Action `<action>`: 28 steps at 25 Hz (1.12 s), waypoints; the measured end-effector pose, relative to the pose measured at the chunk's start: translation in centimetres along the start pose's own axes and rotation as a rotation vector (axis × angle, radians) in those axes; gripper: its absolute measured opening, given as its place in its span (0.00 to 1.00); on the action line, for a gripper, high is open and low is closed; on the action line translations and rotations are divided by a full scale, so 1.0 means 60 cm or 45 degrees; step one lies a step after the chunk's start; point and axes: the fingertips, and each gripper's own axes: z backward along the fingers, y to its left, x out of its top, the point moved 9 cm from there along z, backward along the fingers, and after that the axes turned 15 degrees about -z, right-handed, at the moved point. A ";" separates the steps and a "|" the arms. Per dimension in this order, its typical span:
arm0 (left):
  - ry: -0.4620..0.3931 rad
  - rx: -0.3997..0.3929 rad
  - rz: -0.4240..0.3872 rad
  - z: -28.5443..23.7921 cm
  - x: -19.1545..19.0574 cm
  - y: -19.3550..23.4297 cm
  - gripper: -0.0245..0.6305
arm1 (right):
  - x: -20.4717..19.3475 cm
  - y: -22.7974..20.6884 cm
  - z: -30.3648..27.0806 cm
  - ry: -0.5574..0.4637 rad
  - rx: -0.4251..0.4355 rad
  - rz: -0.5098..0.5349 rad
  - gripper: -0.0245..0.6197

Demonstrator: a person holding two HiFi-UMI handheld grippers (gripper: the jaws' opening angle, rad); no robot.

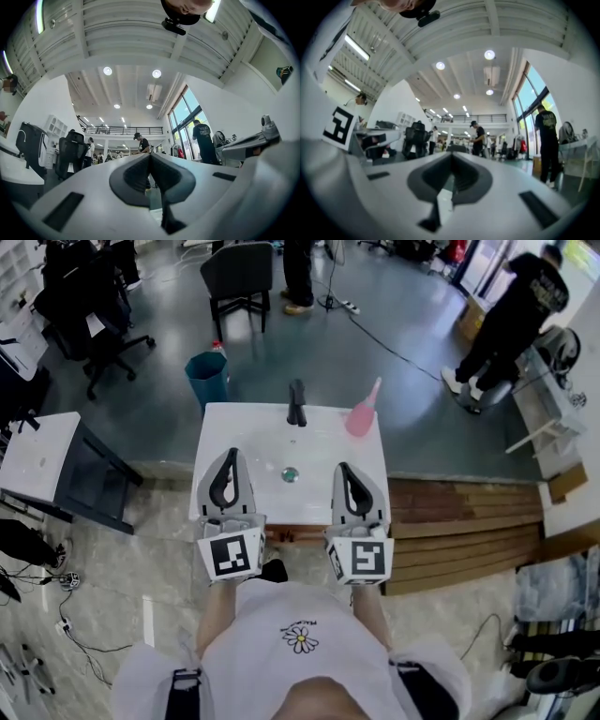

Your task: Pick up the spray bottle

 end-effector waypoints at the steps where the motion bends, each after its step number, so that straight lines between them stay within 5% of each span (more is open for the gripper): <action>1: -0.002 -0.008 0.004 -0.023 -0.005 0.011 0.07 | 0.002 0.000 -0.024 0.003 -0.007 0.000 0.08; 7: -0.020 -0.070 0.012 -0.130 -0.021 0.052 0.07 | 0.010 -0.003 -0.124 0.021 -0.064 -0.038 0.08; 15: 0.041 -0.100 0.031 -0.183 -0.043 0.014 0.07 | 0.004 -0.049 -0.174 0.070 -0.064 -0.012 0.08; 28: 0.086 0.059 0.006 -0.199 -0.038 0.012 0.07 | 0.011 -0.068 -0.240 0.082 0.127 -0.024 0.08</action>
